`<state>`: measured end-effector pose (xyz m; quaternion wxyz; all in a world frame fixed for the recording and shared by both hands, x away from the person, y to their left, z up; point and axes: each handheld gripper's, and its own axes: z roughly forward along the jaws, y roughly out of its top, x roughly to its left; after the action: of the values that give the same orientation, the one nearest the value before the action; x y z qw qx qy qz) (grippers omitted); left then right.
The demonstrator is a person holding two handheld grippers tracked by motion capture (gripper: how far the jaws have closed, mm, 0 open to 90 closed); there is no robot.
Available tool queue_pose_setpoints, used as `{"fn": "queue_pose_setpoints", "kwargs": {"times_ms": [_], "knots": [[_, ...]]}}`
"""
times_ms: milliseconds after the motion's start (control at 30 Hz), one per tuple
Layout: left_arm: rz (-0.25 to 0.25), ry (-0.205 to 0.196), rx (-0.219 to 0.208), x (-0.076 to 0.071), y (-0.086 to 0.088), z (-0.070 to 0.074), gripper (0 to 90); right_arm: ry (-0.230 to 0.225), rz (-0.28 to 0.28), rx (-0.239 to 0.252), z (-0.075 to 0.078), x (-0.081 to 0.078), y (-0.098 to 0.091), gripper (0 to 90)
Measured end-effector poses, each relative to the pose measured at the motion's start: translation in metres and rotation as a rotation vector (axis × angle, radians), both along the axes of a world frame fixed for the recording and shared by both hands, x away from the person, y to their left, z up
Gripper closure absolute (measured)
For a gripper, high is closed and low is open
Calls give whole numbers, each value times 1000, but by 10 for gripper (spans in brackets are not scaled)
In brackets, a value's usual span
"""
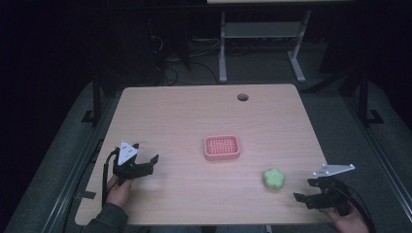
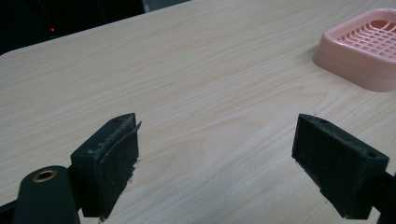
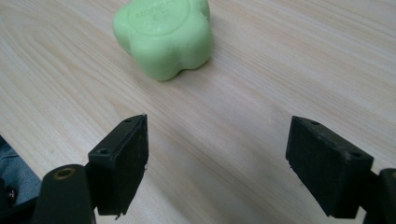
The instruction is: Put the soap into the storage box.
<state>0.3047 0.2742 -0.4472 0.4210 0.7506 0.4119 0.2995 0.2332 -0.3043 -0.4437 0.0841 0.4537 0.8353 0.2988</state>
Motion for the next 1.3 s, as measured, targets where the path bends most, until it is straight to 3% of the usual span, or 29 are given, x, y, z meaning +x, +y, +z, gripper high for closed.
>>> {"fn": "queue_pose_setpoints", "kwargs": {"times_ms": [300,1300], "knots": [[-8,3,9,-1,-1,0,144,-24,37,-19,4,2,8,201],[-2,-5,4,-2,1,2,144,9,121,-118,25,27,46,192]]}}
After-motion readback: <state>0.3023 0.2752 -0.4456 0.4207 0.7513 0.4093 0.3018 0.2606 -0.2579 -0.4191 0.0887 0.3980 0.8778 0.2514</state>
